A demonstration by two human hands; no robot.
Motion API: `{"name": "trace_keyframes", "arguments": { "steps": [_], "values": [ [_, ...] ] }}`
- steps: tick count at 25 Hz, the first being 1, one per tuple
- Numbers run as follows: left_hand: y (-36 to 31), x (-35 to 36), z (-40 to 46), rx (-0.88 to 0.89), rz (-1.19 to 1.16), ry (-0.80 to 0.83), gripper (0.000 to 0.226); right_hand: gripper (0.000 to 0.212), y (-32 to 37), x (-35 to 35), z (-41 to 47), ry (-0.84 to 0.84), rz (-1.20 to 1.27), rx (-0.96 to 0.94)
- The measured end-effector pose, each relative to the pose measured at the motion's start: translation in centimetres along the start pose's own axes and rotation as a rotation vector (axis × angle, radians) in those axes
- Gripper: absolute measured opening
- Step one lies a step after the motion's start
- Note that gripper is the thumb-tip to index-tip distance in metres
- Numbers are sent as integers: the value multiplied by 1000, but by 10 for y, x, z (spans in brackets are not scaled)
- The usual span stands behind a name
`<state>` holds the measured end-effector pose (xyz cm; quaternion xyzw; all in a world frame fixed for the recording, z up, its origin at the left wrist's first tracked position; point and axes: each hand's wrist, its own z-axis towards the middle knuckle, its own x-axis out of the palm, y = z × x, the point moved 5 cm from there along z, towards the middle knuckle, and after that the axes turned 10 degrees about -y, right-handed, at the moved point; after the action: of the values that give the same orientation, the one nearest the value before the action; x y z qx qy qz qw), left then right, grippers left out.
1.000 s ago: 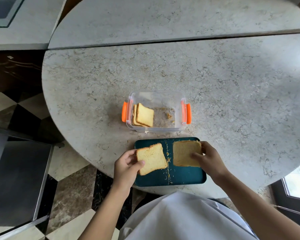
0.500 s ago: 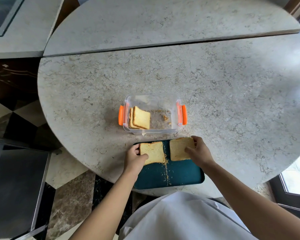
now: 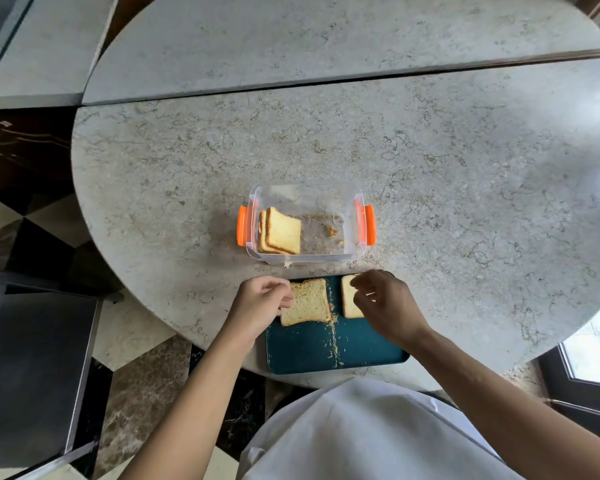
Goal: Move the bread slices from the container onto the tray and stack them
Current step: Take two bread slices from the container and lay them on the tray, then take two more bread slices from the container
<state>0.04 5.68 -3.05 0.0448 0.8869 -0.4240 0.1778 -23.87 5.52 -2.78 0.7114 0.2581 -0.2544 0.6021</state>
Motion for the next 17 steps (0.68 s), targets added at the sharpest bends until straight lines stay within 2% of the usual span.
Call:
{"name": "trace_keyframes", "arguments": {
  "steps": [4, 9, 11, 13, 17],
  "values": [
    [-38, -10, -1, 114, -102, -14, 14, 16, 52, 6, 13, 29, 82, -193],
    [-61, -8, 20, 153, -232, -155, 15, 20, 84, 18, 45, 62, 124, -270],
    [-66, -3, 32, 158, -209, -182, 22, 20, 90, 24, 58, 70, 113, -272],
    [-71, 4, 42, 148, -124, -170, 38, 21, 92, 30, 72, 64, 107, -247],
    [-84, 10, 60, 108, -47, -133, 55, 27, 91, 49, 105, 70, 51, -125]
  ]
}}
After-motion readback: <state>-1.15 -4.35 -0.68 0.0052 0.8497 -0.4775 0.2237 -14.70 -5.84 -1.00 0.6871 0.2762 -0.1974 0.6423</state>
